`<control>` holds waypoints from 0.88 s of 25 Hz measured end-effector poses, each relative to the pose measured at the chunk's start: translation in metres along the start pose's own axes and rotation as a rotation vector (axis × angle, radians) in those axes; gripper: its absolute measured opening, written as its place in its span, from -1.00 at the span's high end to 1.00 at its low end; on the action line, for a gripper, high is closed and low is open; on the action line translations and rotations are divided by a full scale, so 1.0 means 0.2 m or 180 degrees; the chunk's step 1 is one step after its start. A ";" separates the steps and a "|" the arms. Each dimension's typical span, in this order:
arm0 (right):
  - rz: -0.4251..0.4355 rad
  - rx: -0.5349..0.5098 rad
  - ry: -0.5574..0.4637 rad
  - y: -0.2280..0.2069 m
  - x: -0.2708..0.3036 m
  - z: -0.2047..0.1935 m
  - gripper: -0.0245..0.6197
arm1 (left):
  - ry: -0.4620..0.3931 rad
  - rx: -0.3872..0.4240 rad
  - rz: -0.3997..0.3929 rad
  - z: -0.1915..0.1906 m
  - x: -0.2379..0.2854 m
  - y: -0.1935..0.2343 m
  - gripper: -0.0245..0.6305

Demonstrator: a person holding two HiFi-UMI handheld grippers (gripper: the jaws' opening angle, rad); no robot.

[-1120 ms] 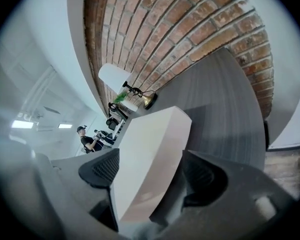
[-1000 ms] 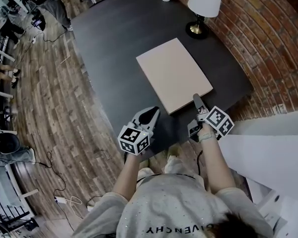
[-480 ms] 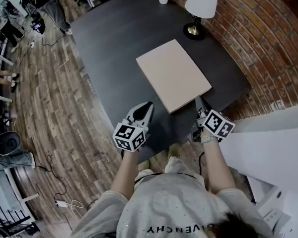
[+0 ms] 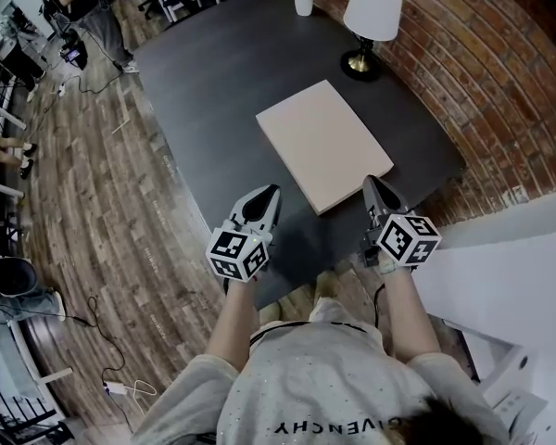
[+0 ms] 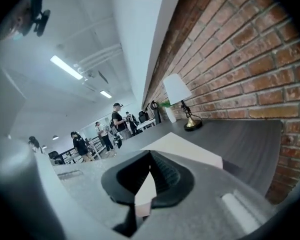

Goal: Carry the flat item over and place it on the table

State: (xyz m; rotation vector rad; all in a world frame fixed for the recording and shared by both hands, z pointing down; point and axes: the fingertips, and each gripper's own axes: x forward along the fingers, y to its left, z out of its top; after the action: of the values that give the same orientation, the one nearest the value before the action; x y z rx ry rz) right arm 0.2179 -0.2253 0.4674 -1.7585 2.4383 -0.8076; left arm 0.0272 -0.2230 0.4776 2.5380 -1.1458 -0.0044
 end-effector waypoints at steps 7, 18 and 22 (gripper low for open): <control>0.0205 -0.0486 -0.0103 0.13 -0.04 0.05 0.93 | -0.0122 0.0091 0.0051 0.11 -0.05 0.03 0.88; 0.0235 -0.0595 -0.0225 0.20 -0.08 0.13 0.93 | -0.0333 0.0229 0.0132 0.30 -0.11 0.07 0.88; 0.0233 -0.0634 -0.0269 0.20 -0.09 0.15 0.93 | -0.0370 0.0256 0.0134 0.33 -0.12 0.07 0.88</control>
State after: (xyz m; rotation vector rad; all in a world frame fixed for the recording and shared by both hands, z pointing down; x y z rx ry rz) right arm 0.1982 -0.2116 0.4203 -1.7114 2.5874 -0.4883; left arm -0.0088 -0.2347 0.4157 2.6133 -1.2673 -0.0983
